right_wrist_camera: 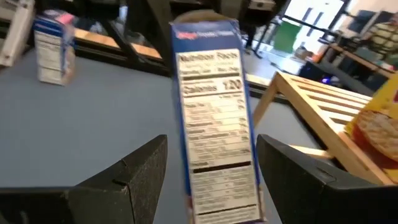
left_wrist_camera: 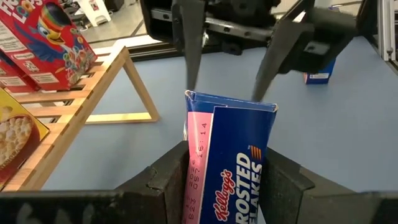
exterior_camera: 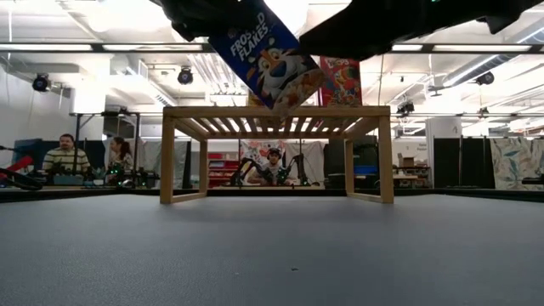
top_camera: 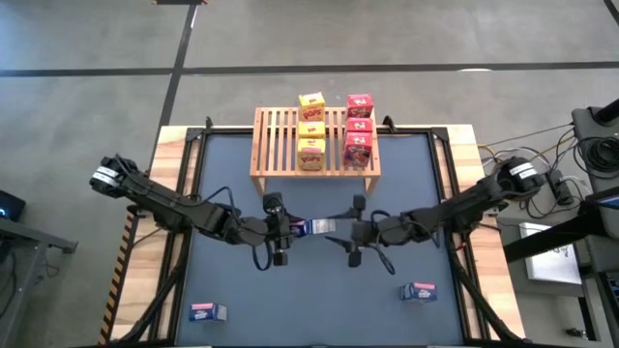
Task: Stack cereal on shelf
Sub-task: Put the top blue cereal box on the shelf
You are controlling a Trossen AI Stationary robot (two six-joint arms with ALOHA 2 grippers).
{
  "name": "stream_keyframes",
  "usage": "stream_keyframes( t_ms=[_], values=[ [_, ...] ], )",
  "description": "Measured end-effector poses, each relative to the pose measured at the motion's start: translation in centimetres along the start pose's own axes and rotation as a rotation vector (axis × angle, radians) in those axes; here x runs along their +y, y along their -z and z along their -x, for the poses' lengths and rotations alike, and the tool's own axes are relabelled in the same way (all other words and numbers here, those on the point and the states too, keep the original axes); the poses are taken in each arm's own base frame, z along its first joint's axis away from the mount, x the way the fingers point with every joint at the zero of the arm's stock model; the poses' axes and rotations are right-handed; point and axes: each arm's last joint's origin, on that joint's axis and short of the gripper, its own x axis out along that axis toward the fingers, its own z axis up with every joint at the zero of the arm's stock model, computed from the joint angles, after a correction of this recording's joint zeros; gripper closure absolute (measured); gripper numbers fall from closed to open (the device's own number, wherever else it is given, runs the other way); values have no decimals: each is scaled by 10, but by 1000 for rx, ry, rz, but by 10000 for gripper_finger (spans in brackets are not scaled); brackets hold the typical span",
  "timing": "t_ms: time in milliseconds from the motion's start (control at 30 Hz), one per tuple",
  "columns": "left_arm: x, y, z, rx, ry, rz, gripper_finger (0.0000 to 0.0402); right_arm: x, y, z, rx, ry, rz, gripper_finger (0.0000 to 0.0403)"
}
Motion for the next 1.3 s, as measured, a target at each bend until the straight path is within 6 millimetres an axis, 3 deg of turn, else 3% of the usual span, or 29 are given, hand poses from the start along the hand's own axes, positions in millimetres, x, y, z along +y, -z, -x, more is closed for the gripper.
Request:
stream_keyframes(
  t_ms=[367,800,1133,1300],
  values=[
    [0,1,-1,2,-1,-1,260,0,9,-25,59,32,-8,167],
    [-6,7,-11,16,1,-40,260,0,8,-23,76,-20,6,217],
    [-8,5,-10,-3,33,-6,259,0,8,-22,77,-32,-5,219],
    [-10,6,-12,4,64,-17,238,1,8,-22,81,-40,5,221]
  ],
)
